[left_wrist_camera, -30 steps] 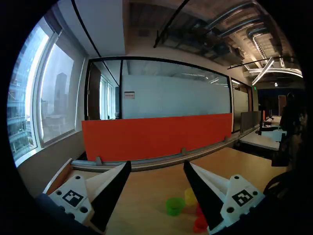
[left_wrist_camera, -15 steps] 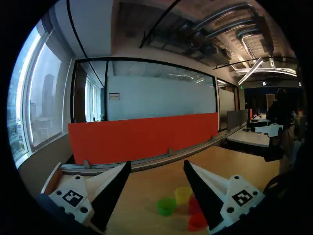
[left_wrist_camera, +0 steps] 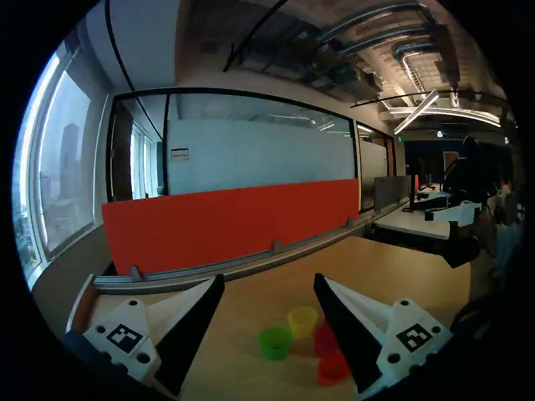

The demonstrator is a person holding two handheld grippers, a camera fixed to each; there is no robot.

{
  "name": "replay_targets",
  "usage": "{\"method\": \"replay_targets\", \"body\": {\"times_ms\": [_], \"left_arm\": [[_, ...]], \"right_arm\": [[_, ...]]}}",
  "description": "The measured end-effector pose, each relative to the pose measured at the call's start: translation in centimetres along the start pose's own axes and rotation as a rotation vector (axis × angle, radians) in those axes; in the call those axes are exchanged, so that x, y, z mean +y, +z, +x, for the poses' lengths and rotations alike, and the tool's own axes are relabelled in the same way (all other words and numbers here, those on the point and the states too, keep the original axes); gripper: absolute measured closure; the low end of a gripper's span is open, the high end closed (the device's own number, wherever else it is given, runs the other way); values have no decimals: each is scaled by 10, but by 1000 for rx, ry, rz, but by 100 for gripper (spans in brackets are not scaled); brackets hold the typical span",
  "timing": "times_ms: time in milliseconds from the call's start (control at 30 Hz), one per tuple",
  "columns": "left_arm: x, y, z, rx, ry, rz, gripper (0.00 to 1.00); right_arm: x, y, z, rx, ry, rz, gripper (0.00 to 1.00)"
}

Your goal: Pour water

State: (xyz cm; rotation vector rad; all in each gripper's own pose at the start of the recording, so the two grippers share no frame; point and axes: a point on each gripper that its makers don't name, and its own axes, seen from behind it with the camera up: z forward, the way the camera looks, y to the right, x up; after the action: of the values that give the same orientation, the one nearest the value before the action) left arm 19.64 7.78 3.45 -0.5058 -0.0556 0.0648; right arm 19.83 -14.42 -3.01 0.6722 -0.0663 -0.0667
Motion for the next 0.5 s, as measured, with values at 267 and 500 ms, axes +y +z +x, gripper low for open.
{"method": "replay_targets", "body": {"times_ms": [267, 500], "left_arm": [[-2, 7, -18, -25, -4, -16, 0], [-2, 15, -37, -63, -3, -34, 0]], "right_arm": [[-15, 3, -24, -59, -25, 62, 0], [-25, 3, -52, -126, -54, 109, 0]]}}
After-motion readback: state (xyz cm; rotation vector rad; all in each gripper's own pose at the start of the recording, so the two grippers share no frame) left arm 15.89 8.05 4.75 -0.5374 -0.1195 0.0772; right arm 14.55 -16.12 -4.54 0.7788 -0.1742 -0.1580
